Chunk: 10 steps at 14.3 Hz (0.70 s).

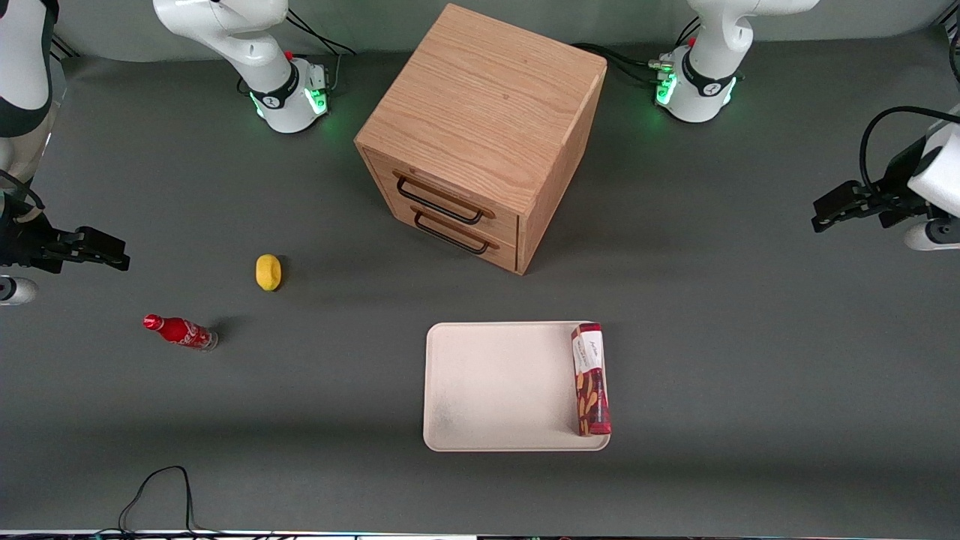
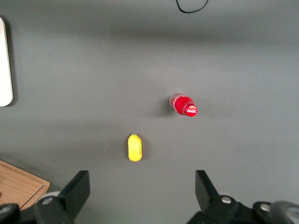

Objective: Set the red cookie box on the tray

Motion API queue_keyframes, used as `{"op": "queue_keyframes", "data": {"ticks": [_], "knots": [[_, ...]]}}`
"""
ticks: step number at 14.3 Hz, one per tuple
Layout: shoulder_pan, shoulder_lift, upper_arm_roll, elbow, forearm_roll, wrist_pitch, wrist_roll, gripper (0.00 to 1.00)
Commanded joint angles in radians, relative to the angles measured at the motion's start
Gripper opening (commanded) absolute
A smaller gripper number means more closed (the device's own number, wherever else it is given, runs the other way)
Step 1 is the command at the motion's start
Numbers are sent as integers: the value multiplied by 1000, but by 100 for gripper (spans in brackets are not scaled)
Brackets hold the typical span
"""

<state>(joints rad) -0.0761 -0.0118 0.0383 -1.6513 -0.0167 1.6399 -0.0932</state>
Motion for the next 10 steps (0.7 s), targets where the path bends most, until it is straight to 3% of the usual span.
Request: {"op": "queue_keyframes", "data": {"ticks": [1,10], "knots": [[-4,-30,5,-19,-2,-25,33,100],[-4,-28,8,-18,0,-38,61,100]]}}
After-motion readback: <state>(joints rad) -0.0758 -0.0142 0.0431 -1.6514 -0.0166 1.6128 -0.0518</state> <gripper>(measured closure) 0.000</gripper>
